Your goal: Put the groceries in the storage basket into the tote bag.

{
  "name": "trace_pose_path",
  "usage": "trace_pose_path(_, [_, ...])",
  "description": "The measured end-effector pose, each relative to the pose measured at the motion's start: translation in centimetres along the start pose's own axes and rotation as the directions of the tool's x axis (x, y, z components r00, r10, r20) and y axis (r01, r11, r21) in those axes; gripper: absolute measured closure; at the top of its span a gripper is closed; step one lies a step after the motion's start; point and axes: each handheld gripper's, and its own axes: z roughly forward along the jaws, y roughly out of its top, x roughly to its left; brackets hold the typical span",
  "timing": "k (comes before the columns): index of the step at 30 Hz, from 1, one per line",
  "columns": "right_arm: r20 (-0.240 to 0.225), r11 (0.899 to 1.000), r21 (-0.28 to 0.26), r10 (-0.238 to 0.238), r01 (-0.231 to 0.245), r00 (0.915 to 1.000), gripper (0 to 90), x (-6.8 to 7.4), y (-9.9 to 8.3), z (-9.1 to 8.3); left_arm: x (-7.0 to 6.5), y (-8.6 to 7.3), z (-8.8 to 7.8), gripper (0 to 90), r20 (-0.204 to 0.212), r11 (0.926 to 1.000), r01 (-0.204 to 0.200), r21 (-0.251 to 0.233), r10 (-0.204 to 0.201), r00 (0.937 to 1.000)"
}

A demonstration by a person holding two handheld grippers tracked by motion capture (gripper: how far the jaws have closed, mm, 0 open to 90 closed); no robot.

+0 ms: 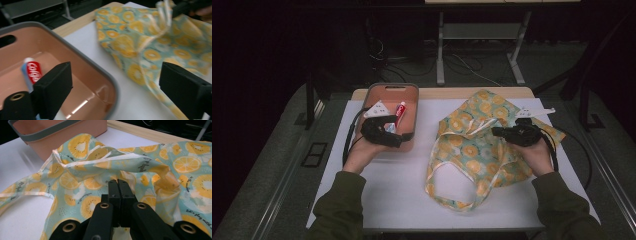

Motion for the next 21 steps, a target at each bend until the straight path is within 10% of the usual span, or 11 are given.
trace_pose_path(11, [-0.006,1.0,0.003,-0.006,0.006,1.0,89.7,0.2,0.1,0.1,4.7,0.8,2.6,24.2,-0.126,0.9955,0.063,0.072,-0.053,0.9905])
trace_pose_path(15, [-0.008,1.0,0.008,-0.009,0.009,0.9999,89.6,0.4,0.0,0.1,6.2,0.5,4.1,29.3,-0.179,0.983,0.089,0.16,-0.06,0.9821])
trace_pose_path(18, [-0.01,1.0,0.006,-0.016,0.016,0.9998,89.7,0.5,0.0,0.0,6.9,0.9,4.9,32.5,-0.227,0.956,0.148,0.253,-0.09,0.9697])
trace_pose_path(21, [-0.011,1.0,0.012,-0.018,0.018,0.9998,89.6,0.7,0.0,0.1,7.1,1.5,5.3,32.2,-0.25,0.9642,0.128,0.232,-0.068,0.9659])
